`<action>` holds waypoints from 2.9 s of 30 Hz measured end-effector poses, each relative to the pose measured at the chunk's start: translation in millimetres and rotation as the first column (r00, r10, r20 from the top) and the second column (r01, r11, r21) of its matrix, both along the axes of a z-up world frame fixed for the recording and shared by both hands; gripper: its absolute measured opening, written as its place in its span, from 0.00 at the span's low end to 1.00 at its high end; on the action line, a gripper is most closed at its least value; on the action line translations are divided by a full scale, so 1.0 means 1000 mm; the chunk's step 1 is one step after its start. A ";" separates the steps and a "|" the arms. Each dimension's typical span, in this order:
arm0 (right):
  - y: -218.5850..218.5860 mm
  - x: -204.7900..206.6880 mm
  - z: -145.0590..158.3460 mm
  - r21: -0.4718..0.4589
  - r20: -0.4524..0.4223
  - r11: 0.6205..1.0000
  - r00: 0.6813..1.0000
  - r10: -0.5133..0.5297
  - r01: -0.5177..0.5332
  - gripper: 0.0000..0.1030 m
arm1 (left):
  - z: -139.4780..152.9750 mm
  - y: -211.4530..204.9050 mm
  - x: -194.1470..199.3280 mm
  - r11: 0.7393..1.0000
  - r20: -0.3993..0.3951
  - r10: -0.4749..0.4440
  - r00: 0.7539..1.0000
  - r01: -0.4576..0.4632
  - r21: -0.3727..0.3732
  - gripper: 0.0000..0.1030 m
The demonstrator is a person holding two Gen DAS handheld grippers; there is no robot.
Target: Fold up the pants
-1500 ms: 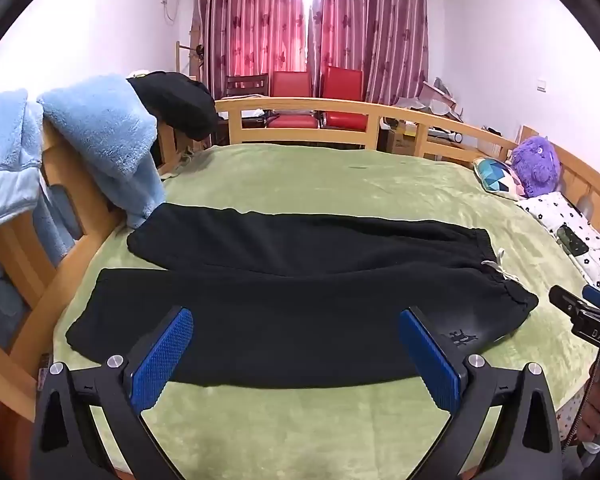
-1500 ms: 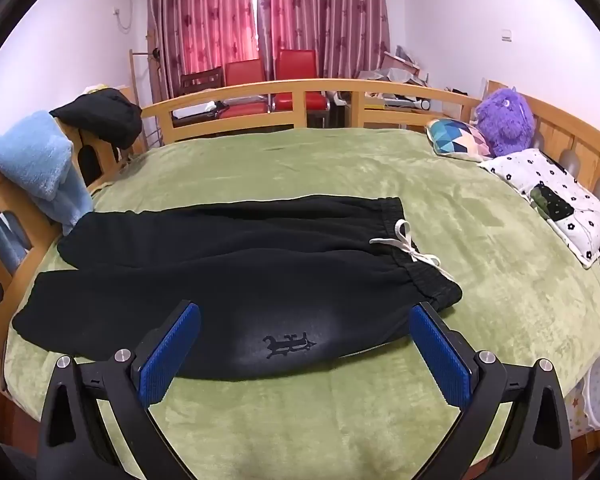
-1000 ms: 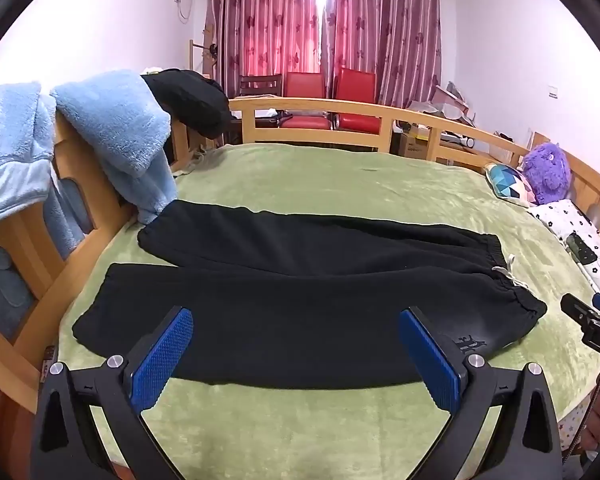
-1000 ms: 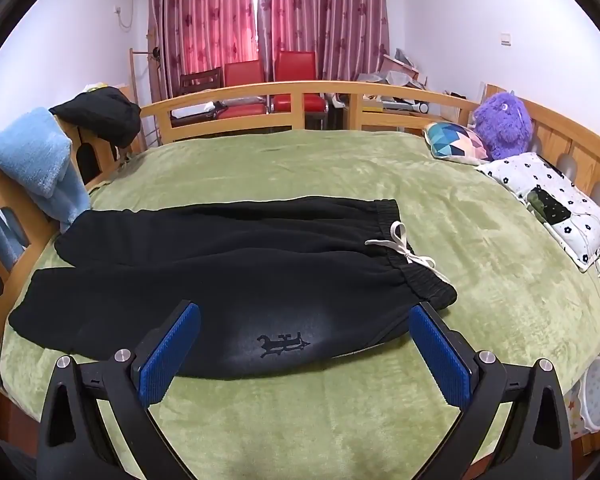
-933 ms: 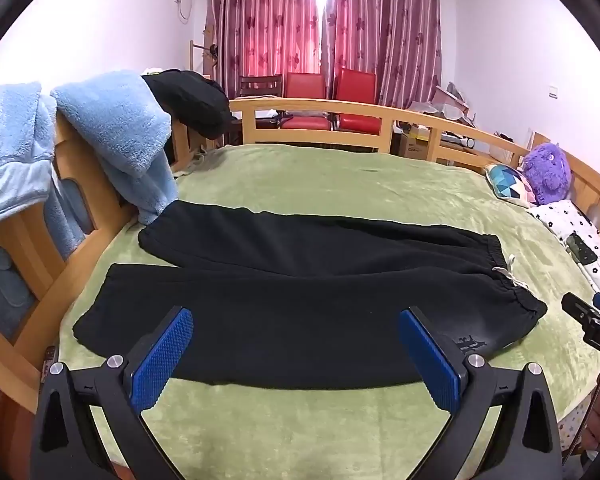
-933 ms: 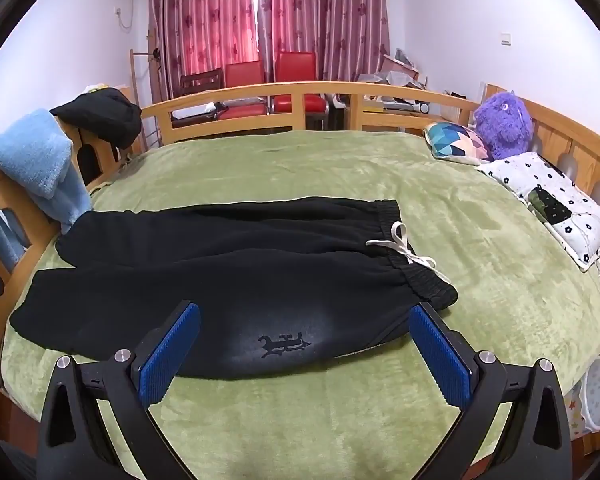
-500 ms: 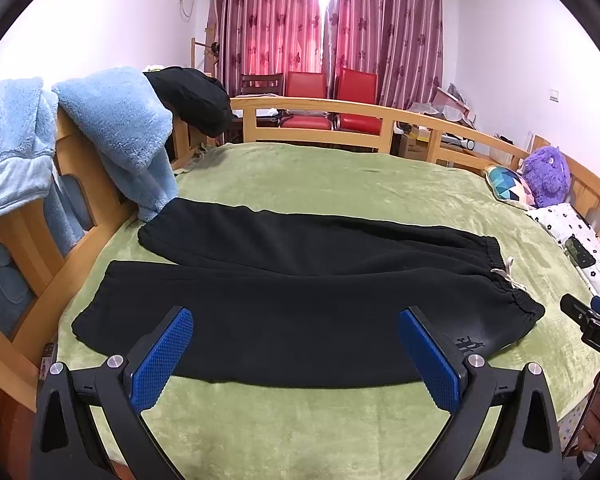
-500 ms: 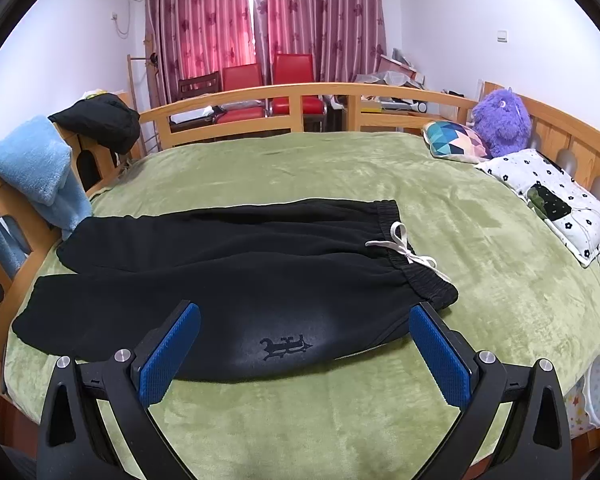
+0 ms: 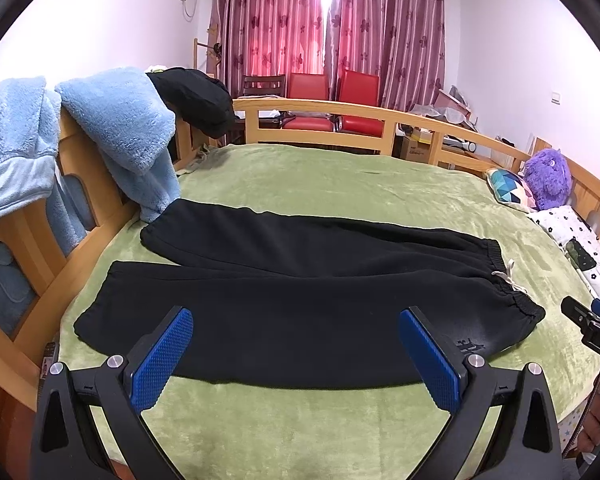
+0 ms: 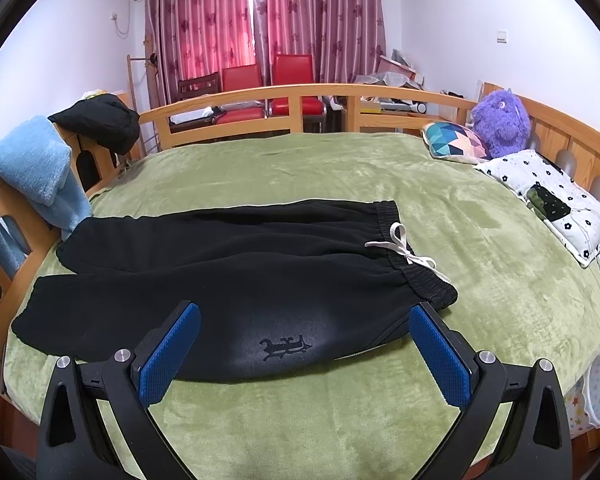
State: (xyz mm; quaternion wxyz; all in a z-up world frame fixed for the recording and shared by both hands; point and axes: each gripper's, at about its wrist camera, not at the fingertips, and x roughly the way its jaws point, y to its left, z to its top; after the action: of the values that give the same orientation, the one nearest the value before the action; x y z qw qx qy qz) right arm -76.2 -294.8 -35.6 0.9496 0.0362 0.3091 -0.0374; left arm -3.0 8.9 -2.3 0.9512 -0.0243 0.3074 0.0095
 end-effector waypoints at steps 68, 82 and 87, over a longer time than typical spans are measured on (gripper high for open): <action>-0.024 -0.009 -0.030 -0.128 0.067 0.992 0.998 0.011 -0.003 0.98 | -0.038 0.017 0.006 1.000 -0.031 -0.005 0.999 0.005 -0.012 1.00; -0.116 0.058 -0.148 0.266 -0.111 0.960 0.992 -0.063 0.091 0.88 | -0.177 0.115 0.036 0.981 -0.211 0.109 0.971 -0.139 -0.134 1.00; -0.119 0.081 -0.165 0.268 -0.161 0.956 0.984 -0.081 0.122 0.88 | -0.209 0.148 0.061 0.949 -0.251 0.166 0.954 -0.223 -0.224 1.00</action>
State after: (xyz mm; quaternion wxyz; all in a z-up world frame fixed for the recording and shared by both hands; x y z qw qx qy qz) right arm 4.9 -413.4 -200.9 0.9063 0.1818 0.3790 -0.0452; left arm 57.9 157.2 -210.8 0.8931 -0.1728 0.4097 0.0679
